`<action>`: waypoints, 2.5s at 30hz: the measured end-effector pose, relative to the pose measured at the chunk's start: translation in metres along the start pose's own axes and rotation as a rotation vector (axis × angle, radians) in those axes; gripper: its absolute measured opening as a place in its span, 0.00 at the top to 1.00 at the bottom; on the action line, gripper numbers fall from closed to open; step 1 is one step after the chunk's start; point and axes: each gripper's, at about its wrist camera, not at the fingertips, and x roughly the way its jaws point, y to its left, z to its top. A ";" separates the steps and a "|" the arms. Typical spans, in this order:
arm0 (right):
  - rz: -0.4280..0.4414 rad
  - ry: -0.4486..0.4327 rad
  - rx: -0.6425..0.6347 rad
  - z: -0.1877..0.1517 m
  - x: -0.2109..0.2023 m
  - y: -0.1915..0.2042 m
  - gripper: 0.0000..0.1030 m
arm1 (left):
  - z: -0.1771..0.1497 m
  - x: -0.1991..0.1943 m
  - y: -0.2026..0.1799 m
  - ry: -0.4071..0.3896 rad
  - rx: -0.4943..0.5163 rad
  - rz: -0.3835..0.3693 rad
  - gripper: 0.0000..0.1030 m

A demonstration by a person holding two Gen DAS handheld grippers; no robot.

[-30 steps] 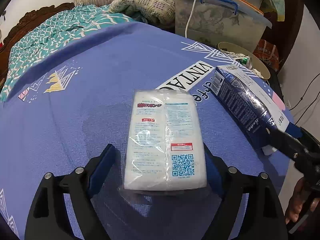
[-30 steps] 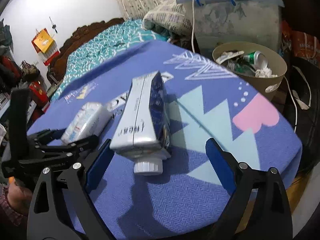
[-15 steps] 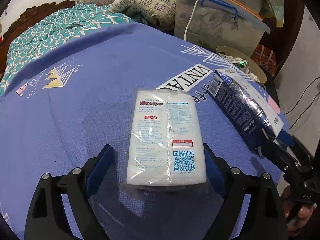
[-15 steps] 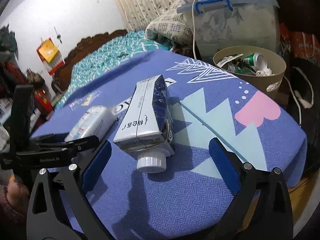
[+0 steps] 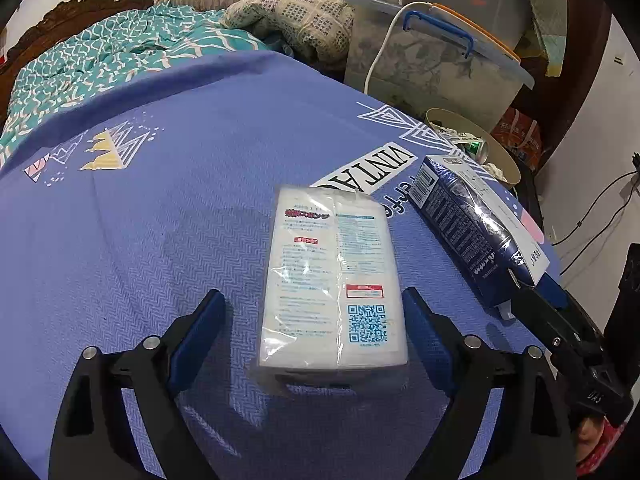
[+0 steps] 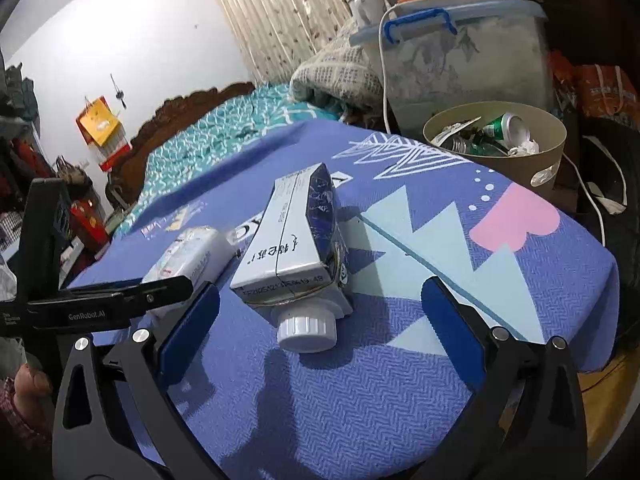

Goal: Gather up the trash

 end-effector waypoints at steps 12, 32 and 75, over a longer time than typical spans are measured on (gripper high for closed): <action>0.007 0.005 0.003 0.000 -0.002 -0.001 0.03 | 0.000 -0.003 -0.001 -0.017 0.001 0.004 0.14; 0.042 0.046 0.029 0.001 -0.011 -0.006 0.03 | -0.003 -0.016 -0.010 -0.084 0.056 0.059 0.08; 0.035 0.040 0.021 -0.001 -0.014 -0.003 0.03 | -0.005 -0.009 -0.015 -0.047 0.093 0.070 0.08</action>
